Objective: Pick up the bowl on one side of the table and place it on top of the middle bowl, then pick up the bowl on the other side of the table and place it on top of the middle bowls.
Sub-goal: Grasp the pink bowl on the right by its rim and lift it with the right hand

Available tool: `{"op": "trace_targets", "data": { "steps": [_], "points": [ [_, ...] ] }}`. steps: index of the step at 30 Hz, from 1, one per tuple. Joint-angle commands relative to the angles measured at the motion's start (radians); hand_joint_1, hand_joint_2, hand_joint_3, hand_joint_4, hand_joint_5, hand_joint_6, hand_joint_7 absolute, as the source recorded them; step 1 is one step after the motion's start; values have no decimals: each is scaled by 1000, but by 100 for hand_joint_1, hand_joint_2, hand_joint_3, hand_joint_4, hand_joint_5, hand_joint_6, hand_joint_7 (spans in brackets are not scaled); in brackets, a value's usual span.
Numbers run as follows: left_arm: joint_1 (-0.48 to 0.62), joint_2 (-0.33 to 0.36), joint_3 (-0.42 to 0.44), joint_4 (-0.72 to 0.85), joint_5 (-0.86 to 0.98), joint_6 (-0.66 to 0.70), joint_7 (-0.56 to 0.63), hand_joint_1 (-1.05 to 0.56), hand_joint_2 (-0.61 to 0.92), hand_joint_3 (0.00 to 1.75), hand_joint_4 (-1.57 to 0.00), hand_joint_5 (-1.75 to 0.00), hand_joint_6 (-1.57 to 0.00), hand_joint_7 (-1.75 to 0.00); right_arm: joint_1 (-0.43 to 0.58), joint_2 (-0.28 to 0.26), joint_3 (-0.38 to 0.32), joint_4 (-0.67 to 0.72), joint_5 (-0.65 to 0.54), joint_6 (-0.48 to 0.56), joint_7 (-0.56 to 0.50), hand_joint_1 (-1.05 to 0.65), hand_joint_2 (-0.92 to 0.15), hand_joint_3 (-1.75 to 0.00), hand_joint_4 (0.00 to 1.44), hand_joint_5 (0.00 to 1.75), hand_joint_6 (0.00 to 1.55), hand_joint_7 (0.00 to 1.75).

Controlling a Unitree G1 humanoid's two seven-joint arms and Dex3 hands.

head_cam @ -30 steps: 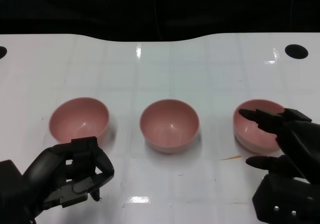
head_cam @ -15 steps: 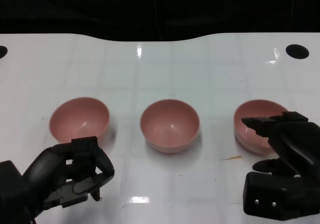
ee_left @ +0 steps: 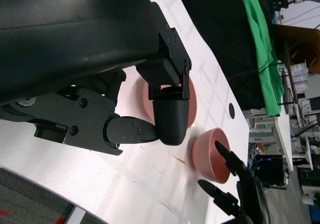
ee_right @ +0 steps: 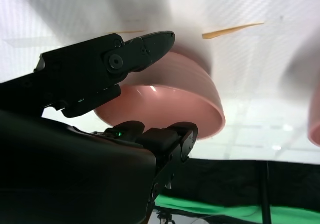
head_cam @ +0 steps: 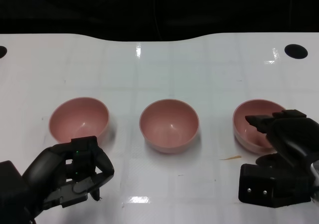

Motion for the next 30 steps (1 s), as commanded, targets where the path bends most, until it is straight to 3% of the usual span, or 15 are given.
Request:
{"op": "trace_targets", "data": {
  "steps": [1, 5, 9, 16, 17, 18, 20, 23, 26, 27, 28, 29, 30],
  "points": [
    [5, 6, 3, -12, 6, 0, 9, -31, 90, 30, -81, -167, -76, -142, -43, -8, 23, 80, 1, -8, -38, -54, -87, -1, 33, 21, 44, 1],
    [8, 5, 2, -21, 3, 12, 11, -33, 90, 31, -81, -168, -76, -143, -79, -8, 49, 158, 8, -25, -55, -53, -88, -1, 38, 19, 47, 2],
    [11, 0, 2, -26, 0, 6, 10, -35, 91, 30, -82, -167, -77, -143, -116, -19, 91, 221, -6, -45, -56, -50, -92, -2, 51, 16, 55, 3],
    [11, -4, 5, -23, -4, 6, 5, -33, 91, 28, -81, -166, -77, -141, -145, -27, 113, 287, 13, -95, -84, -38, -91, -1, 87, 28, 76, 7],
    [11, -3, 4, -25, 0, 7, 8, -33, 91, 28, -81, -166, -77, -141, -147, -27, 110, 304, 19, -119, -118, -37, -91, -1, 91, 43, 81, 8],
    [12, -3, 3, -27, 3, 8, 10, -33, 91, 27, -81, -166, -77, -142, -149, -27, 109, 318, 24, -138, -144, -30, -91, -1, 85, 91, 90, 7],
    [13, -4, 2, -31, 4, 11, 11, -33, 91, 27, -81, -166, -76, -142, -157, -32, 113, 350, 18, -186, -229, -22, -92, -5, 80, 146, 106, 7],
    [14, -4, 2, -34, 6, 23, 17, -33, 92, 26, -82, -166, -77, -143, -175, -42, 121, 391, 5, -245, -343, -19, -92, -7, 88, 171, 127, 13],
    [13, -4, 2, -30, 3, 18, 14, -34, 92, 26, -81, -166, -76, -141, -191, -35, 114, 429, 17, -279, -411, -18, -91, -10, 94, 174, 135, 22],
    [13, -4, 3, -29, 0, 19, 11, -34, 92, 26, -81, -166, -76, -141, -195, -34, 112, 434, 17, -281, -426, -19, -87, -21, 94, 174, 123, 50],
    [12, -4, 3, -26, -3, 15, 8, -34, 92, 26, -81, -166, -76, -141, -199, -34, 113, 434, 15, -277, -432, -19, -77, -41, 95, 175, 101, 98],
    [11, -4, 4, -20, -5, 7, 3, -35, 92, 26, -81, -166, -76, -140, -202, -34, 113, 432, 13, -271, -436, -19, -64, -70, 95, 175, 84, 136],
    [10, -4, 4, -16, -7, 1, 1, -36, 92, 25, -81, -166, -76, -140, -204, -34, 114, 431, 12, -267, -438, -19, -58, -83, 95, 175, 78, 147]
  ]
}}
